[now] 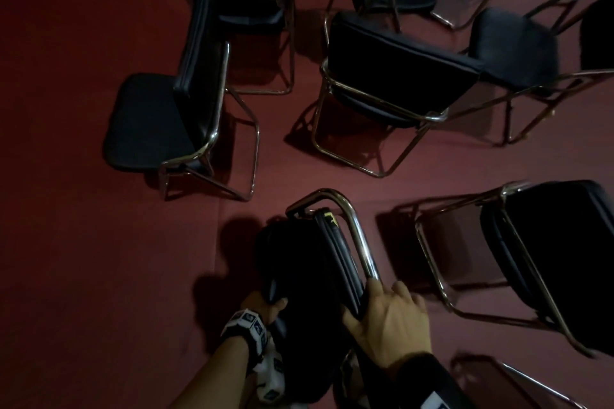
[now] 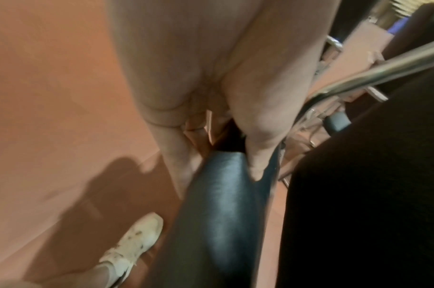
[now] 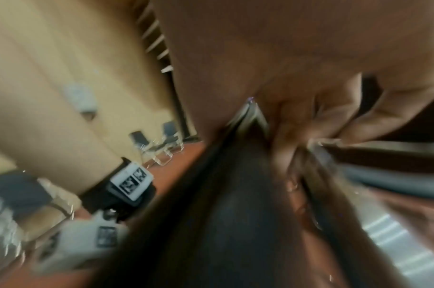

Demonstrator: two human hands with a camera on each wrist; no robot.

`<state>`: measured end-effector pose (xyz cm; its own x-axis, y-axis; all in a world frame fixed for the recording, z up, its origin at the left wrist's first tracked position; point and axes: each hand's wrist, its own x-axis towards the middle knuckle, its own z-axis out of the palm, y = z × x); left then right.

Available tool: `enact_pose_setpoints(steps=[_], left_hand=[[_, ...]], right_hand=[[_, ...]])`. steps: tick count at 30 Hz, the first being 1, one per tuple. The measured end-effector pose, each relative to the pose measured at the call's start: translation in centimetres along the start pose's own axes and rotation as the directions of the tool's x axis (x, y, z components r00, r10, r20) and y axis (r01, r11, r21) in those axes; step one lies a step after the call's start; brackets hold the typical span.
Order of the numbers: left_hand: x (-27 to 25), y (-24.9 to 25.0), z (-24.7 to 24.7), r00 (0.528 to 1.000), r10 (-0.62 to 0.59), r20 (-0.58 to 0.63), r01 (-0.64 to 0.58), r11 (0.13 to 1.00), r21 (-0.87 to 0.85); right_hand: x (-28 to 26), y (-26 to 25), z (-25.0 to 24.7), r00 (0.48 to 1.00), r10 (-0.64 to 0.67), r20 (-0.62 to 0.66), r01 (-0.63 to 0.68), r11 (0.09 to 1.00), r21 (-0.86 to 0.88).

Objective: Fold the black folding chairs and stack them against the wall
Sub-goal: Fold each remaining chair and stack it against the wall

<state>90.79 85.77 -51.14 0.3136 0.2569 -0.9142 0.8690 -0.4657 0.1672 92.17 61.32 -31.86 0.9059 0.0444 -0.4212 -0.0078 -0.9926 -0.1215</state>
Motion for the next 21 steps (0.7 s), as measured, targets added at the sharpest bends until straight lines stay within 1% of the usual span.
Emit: enact_pose_setpoints(steps=[2, 3, 4, 7, 8, 10, 12, 14, 17, 18, 19, 21], left_hand=[[0.0, 0.6, 0.3, 1.000, -0.010, 0.002, 0.010, 1.000, -0.015], [-0.1, 0.7, 0.2, 1.000, -0.004, 0.011, 0.004, 1.000, -0.021], [0.3, 0.4, 0.2, 1.000, 0.001, 0.016, -0.001, 1.000, -0.028], [1.5, 0.0, 0.0, 0.999, 0.023, 0.031, -0.023, 1.000, -0.009], [1.9, 0.1, 0.1, 0.999, 0.029, 0.031, -0.029, 0.999, -0.013], [1.1, 0.8, -0.8, 0.998, 0.050, 0.045, -0.050, 0.999, 0.008], [0.5, 1.4, -1.1, 0.998, 0.030, 0.048, -0.032, 0.999, 0.042], [-0.1, 1.3, -1.6, 0.999, 0.003, 0.046, -0.007, 0.997, 0.075], [-0.6, 1.2, -1.9, 0.999, -0.009, 0.041, 0.004, 0.993, 0.116], [-0.4, 1.0, -1.7, 1.000, -0.010, 0.027, 0.007, 0.993, 0.115], [-0.5, 1.0, -1.6, 0.999, -0.031, 0.024, 0.028, 0.994, 0.110], [-1.2, 1.3, -1.4, 0.999, -0.029, 0.026, 0.027, 0.997, 0.076]], right_hand=[[-0.4, 0.5, 0.7, 0.997, 0.009, -0.081, -0.001, 0.995, 0.102], [-0.7, 0.5, 0.9, 0.990, 0.035, -0.137, -0.013, 0.988, 0.155], [-1.2, 0.4, 1.1, 0.984, 0.069, -0.164, -0.034, 0.977, 0.208], [-1.1, 0.6, 1.9, 0.964, 0.185, -0.189, -0.100, 0.915, 0.390], [-0.7, 0.9, 2.1, 0.965, 0.209, -0.157, -0.121, 0.889, 0.441], [0.1, 0.4, 2.6, 0.969, 0.247, -0.024, -0.196, 0.818, 0.540], [0.9, 0.1, 3.0, 0.962, 0.266, 0.065, -0.256, 0.788, 0.561], [1.0, -0.6, 3.4, 0.957, 0.276, 0.084, -0.273, 0.771, 0.576], [0.7, -1.1, 3.9, 0.948, 0.309, 0.078, -0.299, 0.776, 0.556], [0.8, -0.9, 3.8, 0.944, 0.312, 0.104, -0.316, 0.772, 0.551], [0.9, -0.6, 3.8, 0.946, 0.297, 0.133, -0.319, 0.768, 0.555], [1.3, 0.1, 3.3, 0.955, 0.222, 0.195, -0.294, 0.778, 0.556]])
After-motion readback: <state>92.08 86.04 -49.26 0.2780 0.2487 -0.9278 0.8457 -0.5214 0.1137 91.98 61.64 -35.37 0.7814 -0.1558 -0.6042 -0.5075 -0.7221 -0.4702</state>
